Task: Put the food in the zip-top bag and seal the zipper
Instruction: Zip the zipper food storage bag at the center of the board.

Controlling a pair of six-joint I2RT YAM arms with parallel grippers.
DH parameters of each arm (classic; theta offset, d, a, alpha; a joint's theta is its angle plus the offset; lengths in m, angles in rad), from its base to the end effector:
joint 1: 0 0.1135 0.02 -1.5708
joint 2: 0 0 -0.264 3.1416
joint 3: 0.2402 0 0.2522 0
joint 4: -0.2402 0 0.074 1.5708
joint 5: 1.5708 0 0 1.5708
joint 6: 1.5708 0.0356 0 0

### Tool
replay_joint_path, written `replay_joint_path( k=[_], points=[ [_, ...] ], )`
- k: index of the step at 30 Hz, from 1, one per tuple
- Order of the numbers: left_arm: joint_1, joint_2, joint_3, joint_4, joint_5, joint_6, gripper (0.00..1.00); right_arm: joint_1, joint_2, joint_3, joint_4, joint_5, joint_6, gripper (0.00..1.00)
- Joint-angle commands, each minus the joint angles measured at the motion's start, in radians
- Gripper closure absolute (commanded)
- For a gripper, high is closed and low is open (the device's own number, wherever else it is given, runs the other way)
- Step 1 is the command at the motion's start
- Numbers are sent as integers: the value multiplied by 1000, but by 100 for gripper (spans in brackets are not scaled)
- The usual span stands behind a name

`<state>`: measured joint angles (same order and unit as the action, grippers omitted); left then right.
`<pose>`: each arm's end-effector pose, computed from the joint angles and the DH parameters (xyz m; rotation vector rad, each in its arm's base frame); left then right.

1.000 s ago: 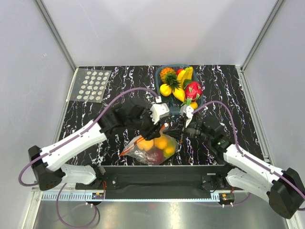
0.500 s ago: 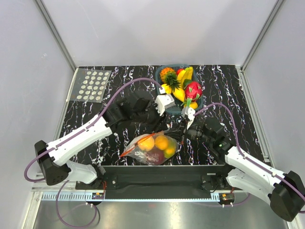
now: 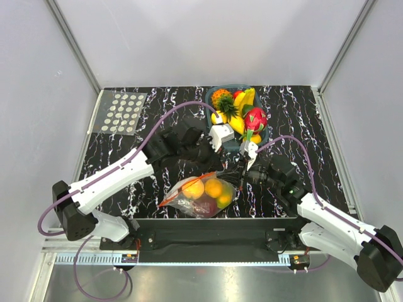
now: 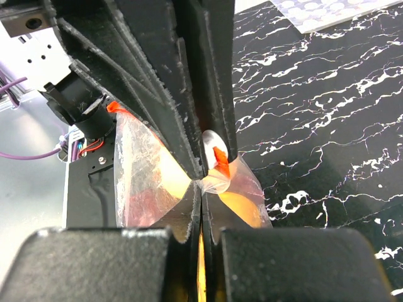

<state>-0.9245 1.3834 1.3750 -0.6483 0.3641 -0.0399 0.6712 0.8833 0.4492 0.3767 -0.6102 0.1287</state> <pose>0.1713 -0.2481 0.3653 1.1890 2.0172 -0.9122 0.1462 0.1422 0.2630 -0.9226 1.4707 1.0945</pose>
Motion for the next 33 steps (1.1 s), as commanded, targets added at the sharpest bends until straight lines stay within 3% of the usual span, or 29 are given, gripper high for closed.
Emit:
replay_joint_path(
  k=[1, 16, 20, 33],
  points=[
    [9, -3, 52, 44, 35, 0, 99, -2, -24, 5, 48, 13, 5, 100],
    [6, -52, -34, 3, 50, 75, 100, -2, -121, -44, 60, 162, 55, 100],
    [3, -61, -36, 6, 44, 80, 100, -2, -96, -24, 44, 106, 32, 74],
    [4, -132, -48, 15, 147, 123, 100, -2, -96, 29, 19, -98, -20, 53]
  ],
)
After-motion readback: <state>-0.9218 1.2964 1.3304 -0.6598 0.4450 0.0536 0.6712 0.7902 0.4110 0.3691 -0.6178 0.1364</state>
